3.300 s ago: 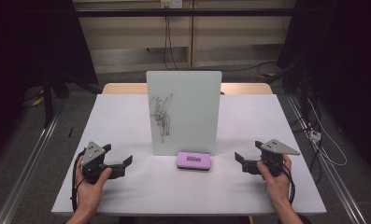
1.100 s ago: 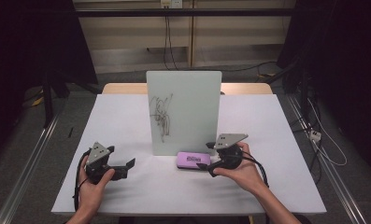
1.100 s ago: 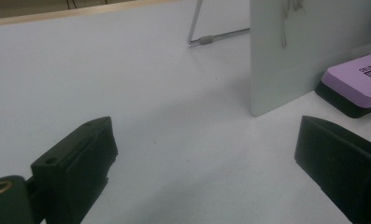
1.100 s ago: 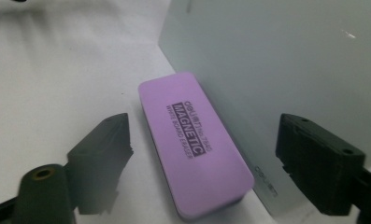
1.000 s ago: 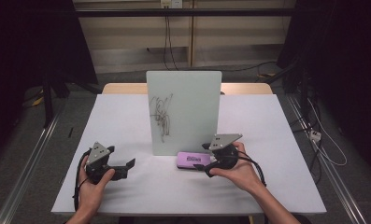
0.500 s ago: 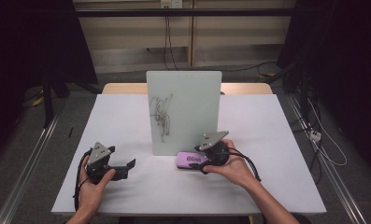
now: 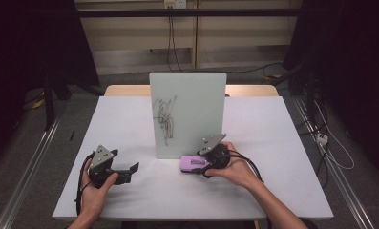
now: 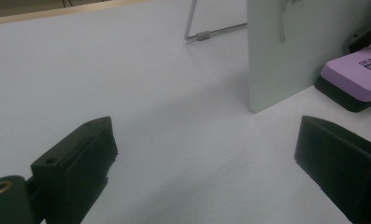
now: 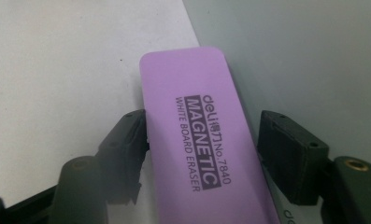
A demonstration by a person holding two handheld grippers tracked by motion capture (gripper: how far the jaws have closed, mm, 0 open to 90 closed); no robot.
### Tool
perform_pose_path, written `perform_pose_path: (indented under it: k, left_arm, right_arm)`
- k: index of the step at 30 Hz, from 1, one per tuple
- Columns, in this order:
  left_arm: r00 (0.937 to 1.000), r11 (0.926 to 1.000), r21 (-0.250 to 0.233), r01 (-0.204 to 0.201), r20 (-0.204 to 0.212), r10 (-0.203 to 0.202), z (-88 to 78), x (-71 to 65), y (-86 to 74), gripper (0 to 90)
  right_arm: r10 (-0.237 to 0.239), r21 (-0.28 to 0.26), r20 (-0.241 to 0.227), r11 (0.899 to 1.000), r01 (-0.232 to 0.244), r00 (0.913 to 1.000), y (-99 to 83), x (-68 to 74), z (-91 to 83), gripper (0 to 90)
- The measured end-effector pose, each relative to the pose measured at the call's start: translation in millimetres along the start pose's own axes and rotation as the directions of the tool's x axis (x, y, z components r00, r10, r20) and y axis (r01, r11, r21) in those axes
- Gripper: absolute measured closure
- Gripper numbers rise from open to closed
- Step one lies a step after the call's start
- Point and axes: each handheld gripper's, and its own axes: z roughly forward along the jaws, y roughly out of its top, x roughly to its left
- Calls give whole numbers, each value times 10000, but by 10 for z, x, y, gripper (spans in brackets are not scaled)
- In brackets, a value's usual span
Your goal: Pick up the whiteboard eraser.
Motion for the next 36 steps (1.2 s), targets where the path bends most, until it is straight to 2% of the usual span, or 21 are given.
perform_pose_path:
  k: [6,11,23,26,36]
  left_arm:
    - [10000,10000,8,29,40,-29,7,1,-1,52]
    - [10000,10000,12,25,42,-25,14,-5,2,52]
    - [10000,10000,26,31,74,-31,10,6,-6,52]
    - [10000,10000,35,39,76,-39,10,8,-8,52]
    - [9999,10000,17,75,67,-75,-1,13,-5,52]
  right_arm:
    - [-70,150,-194,9999,73,9998,4,-16,21,370]
    - [-301,348,-179,9989,307,9994,35,-13,37,366]
    - [-536,636,-81,9965,540,9985,63,19,40,399]
    - [-539,575,-108,9969,545,9985,60,18,39,403]
    - [-63,-76,-1,10000,63,10000,60,3,-54,409]
